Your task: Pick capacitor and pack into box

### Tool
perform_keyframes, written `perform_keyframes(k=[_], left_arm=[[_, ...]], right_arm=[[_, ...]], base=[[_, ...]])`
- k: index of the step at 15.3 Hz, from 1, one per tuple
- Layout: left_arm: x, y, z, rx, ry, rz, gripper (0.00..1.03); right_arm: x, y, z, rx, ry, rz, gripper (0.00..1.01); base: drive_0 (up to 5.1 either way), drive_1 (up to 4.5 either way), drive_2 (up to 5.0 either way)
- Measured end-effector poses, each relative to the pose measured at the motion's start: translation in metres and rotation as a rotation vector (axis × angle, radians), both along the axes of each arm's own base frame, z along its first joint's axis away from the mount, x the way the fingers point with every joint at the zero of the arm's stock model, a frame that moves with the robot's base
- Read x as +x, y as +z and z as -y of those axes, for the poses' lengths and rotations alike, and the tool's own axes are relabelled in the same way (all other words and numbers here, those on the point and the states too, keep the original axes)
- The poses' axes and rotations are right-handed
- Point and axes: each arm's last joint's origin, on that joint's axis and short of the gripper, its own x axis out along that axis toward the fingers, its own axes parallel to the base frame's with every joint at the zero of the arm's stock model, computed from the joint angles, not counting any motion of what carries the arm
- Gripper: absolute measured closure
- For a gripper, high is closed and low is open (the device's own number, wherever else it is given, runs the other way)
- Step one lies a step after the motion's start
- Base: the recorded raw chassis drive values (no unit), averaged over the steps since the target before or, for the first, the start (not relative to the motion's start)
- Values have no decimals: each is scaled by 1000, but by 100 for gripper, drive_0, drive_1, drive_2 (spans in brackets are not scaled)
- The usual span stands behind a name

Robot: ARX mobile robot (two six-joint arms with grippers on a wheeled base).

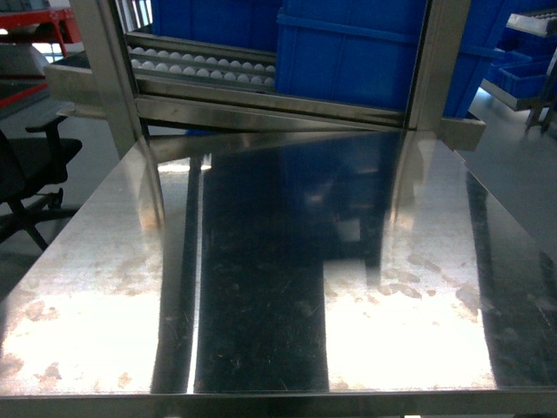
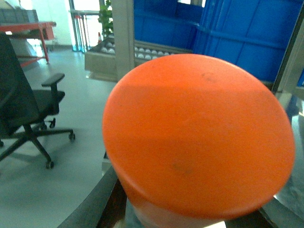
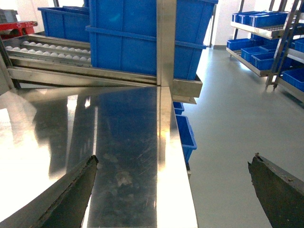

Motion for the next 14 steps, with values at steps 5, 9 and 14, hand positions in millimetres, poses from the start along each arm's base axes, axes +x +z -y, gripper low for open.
perform_keyframes(k=[5,9,14], left_arm=[[0,0,0,0,0,1,59],[0,0,0,0,0,1,59],[0,0,0,0,0,1,59]], right_arm=[[0,0,0,0,-1,0,3],[0,0,0,0,-1,0,3],[0,0,0,0,-1,0,3]], base=[[0,0,0],[0,0,0],[0,0,0]])
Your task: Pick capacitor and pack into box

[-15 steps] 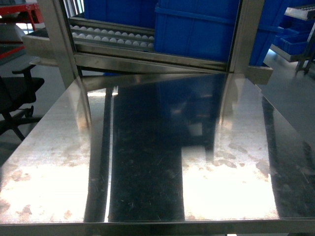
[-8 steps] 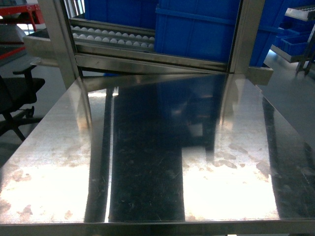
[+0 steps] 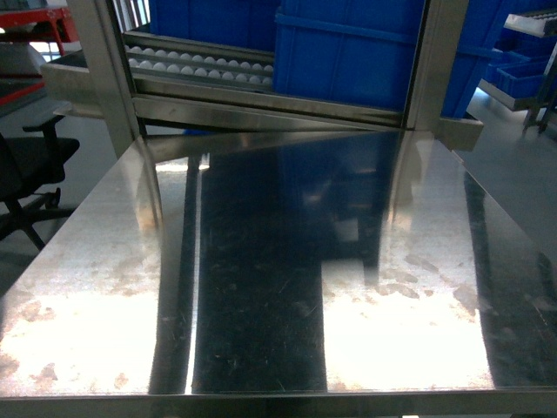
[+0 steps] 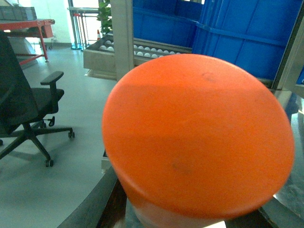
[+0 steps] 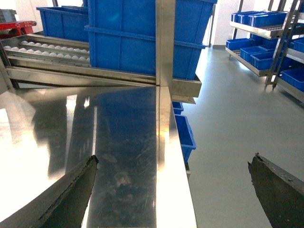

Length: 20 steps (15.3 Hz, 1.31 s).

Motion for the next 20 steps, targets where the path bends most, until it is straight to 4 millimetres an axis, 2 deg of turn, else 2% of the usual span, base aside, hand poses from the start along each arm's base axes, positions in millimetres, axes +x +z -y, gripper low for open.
perform_keyframes(k=[20], left_arm=[[0,0,0,4,0,0,59]], right_arm=[[0,0,0,0,0,0,3]], base=[[0,0,0]])
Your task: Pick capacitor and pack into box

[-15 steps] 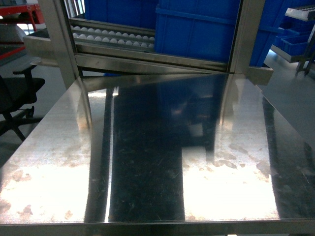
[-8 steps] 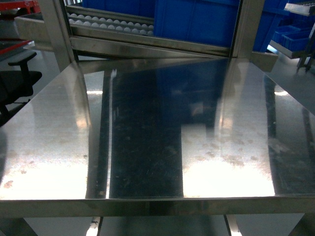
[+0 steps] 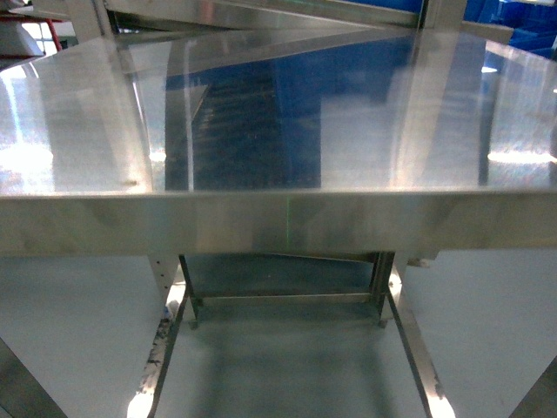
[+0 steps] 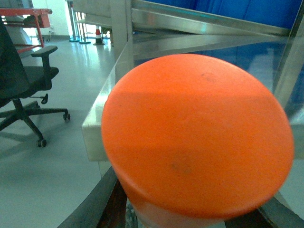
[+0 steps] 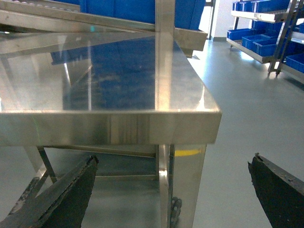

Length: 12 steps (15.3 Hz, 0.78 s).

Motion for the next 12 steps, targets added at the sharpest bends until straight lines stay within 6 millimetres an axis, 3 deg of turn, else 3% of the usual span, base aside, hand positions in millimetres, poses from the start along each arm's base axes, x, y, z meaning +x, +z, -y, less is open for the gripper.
perform_keyframes(k=[12], left_arm=[[0,0,0,0,0,-2,59]], right_arm=[[0,0,0,0,0,-2,3]], base=[[0,0,0]])
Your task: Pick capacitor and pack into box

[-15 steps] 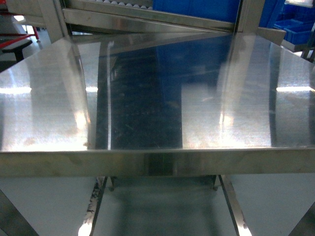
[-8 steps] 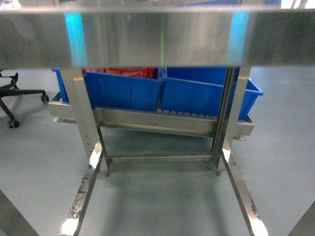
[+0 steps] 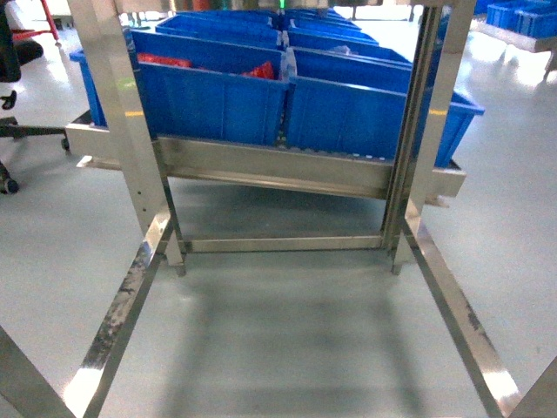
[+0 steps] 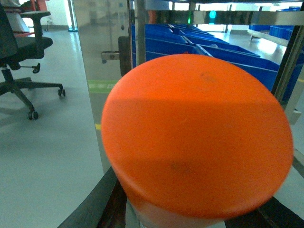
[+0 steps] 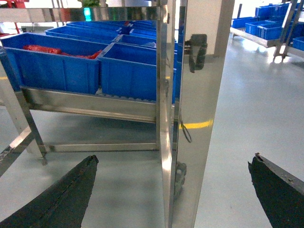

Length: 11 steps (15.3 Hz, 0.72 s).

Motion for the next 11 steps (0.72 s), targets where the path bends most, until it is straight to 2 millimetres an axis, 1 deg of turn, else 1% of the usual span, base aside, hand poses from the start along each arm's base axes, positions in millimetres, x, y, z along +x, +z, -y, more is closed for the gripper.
perform_keyframes(k=[11], left_arm=[[0,0,0,0,0,2,59]], right_arm=[[0,0,0,0,0,2,3]], base=[[0,0,0]])
